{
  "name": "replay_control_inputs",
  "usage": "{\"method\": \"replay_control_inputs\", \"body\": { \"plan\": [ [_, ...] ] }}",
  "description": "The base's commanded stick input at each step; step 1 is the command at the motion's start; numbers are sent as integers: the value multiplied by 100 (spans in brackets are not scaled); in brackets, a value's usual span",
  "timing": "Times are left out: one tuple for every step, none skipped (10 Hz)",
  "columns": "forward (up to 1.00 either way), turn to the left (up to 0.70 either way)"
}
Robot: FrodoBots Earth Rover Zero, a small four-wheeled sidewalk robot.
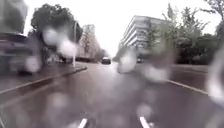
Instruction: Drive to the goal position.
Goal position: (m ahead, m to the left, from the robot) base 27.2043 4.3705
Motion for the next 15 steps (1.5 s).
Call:
{"method": "replay_control_inputs", "body": {
  "plan": [
    [70,0],
    [70,0],
    [70,0],
    [70,0],
    [70,0],
    [70,0],
    [70,0],
    [70,0],
    [70,0],
    [70,0],
    [70,0],
    [70,0],
    [70,0],
    [70,0],
    [70,0]
  ]
}}
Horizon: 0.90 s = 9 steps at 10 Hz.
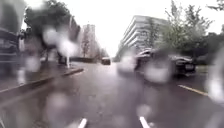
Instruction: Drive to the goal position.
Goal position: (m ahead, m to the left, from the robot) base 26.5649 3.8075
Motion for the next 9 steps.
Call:
{"method": "replay_control_inputs", "body": {
  "plan": [
    [70,0],
    [70,0],
    [70,0],
    [70,0],
    [70,0],
    [70,0],
    [70,0],
    [70,0],
    [70,0]
  ]
}}
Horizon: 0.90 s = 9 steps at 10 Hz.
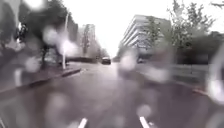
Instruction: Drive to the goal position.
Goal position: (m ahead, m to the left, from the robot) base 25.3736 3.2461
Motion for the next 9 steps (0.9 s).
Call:
{"method": "replay_control_inputs", "body": {
  "plan": [
    [70,0],
    [70,0],
    [70,0],
    [70,0],
    [70,0],
    [70,0],
    [70,0],
    [70,0],
    [70,0]
  ]
}}
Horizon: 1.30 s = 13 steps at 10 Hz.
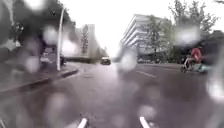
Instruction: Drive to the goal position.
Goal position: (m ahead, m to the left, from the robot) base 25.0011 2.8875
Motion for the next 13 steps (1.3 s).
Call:
{"method": "replay_control_inputs", "body": {
  "plan": [
    [70,0],
    [70,0],
    [70,0],
    [70,0],
    [70,0],
    [70,3],
    [70,14],
    [70,8],
    [70,0],
    [70,0],
    [70,0],
    [70,0],
    [70,0]
  ]
}}
